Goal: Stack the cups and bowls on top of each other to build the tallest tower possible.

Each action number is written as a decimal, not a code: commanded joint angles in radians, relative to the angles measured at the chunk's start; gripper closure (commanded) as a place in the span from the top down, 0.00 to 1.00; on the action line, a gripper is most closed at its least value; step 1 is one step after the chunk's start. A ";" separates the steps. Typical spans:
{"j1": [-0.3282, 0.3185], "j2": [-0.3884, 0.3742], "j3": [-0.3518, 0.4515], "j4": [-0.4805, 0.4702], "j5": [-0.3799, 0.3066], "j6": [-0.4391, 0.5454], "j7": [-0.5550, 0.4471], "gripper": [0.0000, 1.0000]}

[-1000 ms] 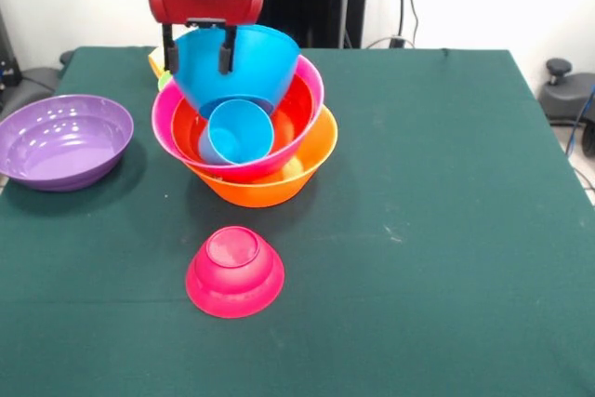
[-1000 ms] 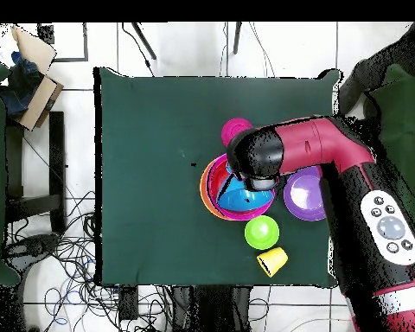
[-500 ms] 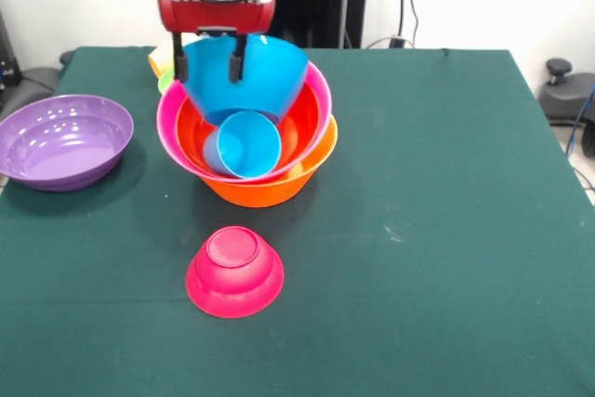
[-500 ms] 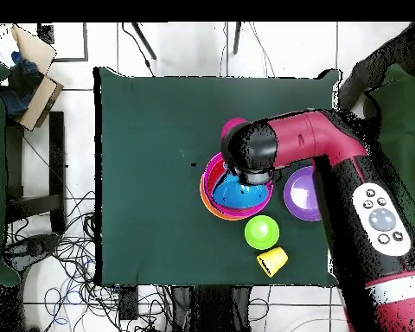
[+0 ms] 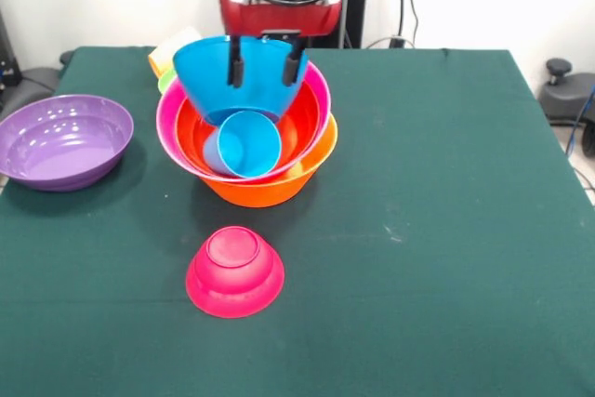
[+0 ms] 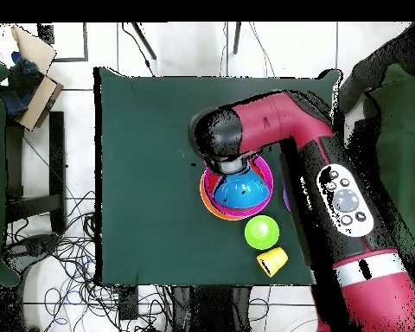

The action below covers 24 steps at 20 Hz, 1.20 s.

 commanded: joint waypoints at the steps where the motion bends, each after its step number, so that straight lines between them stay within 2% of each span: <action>1: 0.074 0.073 -0.028 -0.213 -0.021 0.172 -0.207 1.00; 5: 0.093 0.161 -0.022 -0.308 -0.054 0.144 -0.242 1.00; 13: 0.109 0.269 -0.042 -0.354 -0.058 0.064 -0.204 1.00; 19: 0.124 0.303 -0.058 -0.340 -0.064 -0.005 -0.122 1.00; 24: 0.126 0.289 -0.072 -0.298 -0.070 -0.034 -0.084 1.00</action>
